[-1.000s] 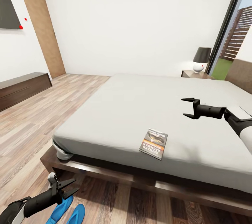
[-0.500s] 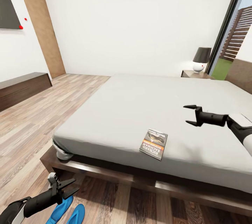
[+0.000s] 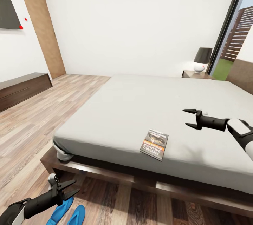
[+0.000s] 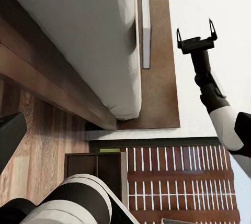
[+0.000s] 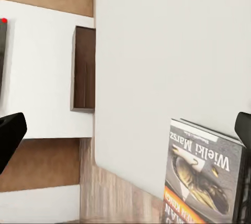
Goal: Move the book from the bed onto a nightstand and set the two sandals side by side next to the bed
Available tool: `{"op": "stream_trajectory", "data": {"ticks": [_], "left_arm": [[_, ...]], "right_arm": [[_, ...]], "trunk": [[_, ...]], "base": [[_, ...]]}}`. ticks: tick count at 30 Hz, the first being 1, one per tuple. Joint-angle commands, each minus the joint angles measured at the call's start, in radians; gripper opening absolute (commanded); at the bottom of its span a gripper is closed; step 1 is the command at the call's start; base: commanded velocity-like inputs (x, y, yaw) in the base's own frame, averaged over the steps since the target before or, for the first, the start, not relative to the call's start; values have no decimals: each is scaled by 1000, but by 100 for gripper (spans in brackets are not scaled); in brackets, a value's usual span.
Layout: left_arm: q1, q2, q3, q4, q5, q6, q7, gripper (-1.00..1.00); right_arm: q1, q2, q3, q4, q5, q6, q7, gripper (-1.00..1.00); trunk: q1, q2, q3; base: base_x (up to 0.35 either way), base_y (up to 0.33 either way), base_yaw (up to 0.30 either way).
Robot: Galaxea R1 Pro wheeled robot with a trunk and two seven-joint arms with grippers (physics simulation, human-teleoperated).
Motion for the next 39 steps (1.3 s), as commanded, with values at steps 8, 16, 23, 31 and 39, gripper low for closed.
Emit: {"op": "stream_trajectory", "data": {"ticks": [8, 16, 23, 31, 39], "left_arm": [[0, 0, 0, 0, 0, 11, 3, 100], [0, -2, 0, 0, 1, 11, 4, 100], [0, -2, 0, -1, 1, 10, 5, 100], [0, -1, 2, 0, 1, 10, 5, 100], [0, 0, 3, -1, 1, 10, 5, 100]], "right_arm": [[55, -4, 6, -4, 256, -22, 261, 100], [134, 0, 9, 4, 365, -98, 380, 100], [185, 1, 9, 5, 383, -121, 480, 100], [226, -1, 7, 5, 386, -143, 515, 100], [239, -1, 7, 7, 388, -154, 520, 100]], "trunk": [[0, 0, -1], [0, 0, -1], [0, 0, -1], [0, 0, -1], [0, 0, -1]], "base": [[0, 0, 0], [-1, 0, 0], [-50, 0, 0], [-85, 0, 0], [-136, 0, 0]]}}
